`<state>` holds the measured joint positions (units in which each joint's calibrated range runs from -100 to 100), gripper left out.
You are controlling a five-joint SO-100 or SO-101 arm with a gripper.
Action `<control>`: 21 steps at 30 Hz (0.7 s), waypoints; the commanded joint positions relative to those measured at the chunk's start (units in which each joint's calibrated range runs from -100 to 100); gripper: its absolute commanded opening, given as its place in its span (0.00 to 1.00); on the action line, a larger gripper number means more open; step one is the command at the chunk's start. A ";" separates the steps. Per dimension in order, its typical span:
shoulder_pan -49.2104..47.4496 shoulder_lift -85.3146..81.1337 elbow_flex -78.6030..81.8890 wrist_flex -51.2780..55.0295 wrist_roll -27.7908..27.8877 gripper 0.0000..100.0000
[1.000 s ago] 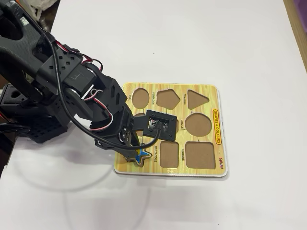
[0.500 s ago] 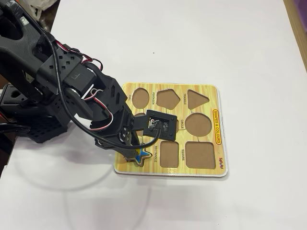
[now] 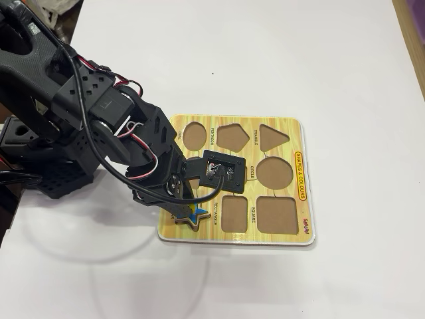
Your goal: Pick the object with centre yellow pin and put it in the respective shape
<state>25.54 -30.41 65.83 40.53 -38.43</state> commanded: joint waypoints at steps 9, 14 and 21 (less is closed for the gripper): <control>-0.73 0.12 -0.45 -2.24 0.20 0.03; -0.73 0.37 -0.45 -2.33 0.20 0.03; -0.83 2.80 -0.72 -2.50 0.15 0.03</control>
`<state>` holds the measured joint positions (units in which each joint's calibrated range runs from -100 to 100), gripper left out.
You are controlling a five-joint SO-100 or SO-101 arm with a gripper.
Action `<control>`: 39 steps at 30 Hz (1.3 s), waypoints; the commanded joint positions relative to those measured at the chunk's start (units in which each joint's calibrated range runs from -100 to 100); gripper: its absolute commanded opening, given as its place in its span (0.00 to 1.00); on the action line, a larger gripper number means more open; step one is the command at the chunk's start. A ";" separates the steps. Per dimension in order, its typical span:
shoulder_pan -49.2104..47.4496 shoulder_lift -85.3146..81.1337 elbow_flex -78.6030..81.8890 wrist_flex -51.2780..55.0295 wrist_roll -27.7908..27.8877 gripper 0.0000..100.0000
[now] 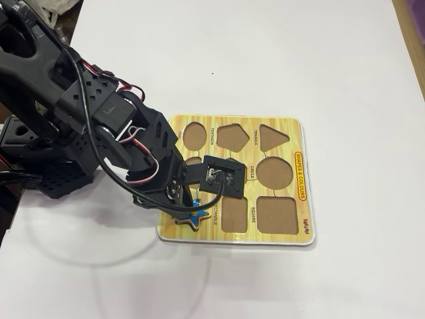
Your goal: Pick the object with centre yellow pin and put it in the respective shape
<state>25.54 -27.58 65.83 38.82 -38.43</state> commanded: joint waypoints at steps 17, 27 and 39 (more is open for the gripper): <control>-0.83 -2.46 -0.45 0.16 -0.59 0.04; -1.91 -19.54 9.71 3.97 -6.13 0.04; -3.96 -36.27 23.92 4.05 -10.89 0.04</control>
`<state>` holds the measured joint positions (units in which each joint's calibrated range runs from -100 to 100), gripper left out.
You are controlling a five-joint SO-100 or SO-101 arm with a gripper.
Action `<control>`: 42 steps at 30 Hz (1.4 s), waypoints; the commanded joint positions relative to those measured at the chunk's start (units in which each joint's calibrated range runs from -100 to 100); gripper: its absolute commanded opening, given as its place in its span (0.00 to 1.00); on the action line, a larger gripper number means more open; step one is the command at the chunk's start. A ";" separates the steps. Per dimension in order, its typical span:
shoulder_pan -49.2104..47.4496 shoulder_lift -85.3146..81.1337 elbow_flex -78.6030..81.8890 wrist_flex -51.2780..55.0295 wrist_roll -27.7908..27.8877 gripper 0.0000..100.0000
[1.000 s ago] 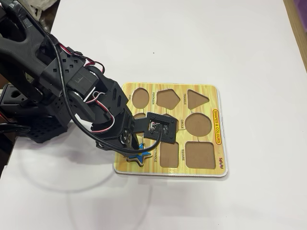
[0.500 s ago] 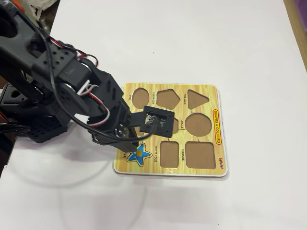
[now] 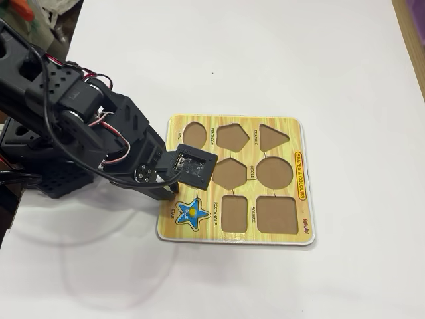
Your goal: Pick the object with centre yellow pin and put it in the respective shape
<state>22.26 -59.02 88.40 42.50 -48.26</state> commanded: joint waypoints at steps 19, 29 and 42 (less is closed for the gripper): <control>-13.28 -27.59 10.61 2.44 -11.68 0.04; -13.08 -33.03 10.61 18.52 -11.00 0.04; -13.28 -35.21 10.61 30.01 -10.95 0.03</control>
